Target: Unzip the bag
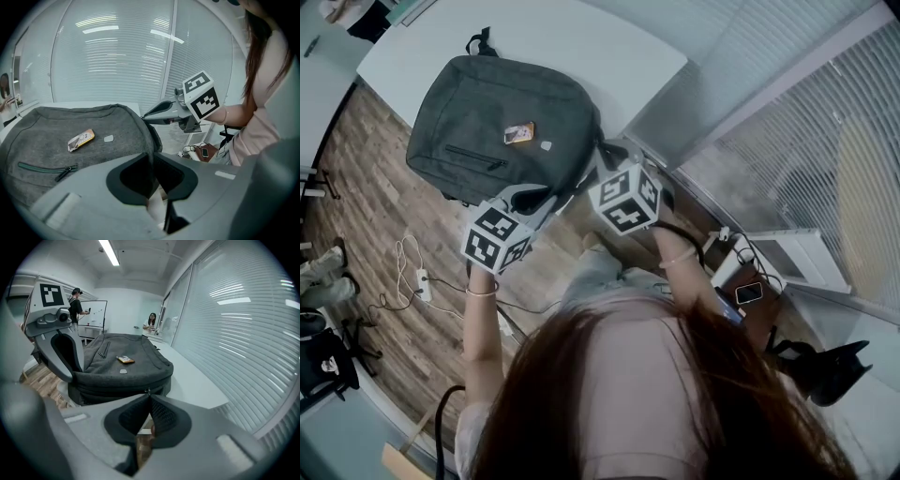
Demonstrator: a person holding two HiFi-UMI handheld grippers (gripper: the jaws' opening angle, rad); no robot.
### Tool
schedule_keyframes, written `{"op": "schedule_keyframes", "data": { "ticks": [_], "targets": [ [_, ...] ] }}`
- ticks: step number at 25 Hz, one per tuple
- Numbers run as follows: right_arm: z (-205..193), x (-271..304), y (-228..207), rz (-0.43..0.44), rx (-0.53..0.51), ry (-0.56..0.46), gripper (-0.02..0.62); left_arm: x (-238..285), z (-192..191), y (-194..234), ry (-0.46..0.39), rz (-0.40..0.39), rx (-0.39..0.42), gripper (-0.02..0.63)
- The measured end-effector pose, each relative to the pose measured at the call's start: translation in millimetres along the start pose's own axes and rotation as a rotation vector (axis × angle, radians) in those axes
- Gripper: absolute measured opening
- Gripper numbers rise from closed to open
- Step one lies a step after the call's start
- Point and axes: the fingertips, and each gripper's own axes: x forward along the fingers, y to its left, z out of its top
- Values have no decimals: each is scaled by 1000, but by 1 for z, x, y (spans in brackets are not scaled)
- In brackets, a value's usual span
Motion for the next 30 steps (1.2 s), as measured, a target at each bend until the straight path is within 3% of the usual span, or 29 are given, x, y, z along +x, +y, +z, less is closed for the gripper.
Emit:
{"op": "schedule_keyframes", "data": {
  "ticks": [16,30],
  "targets": [
    [5,10,-21,-7,-8,-22,14,2,3,-2,-15,6,-4,55],
    [13,28,-44,71,-67,-37,14,2,5,0,-53,-25,-34,55]
  ]
}}
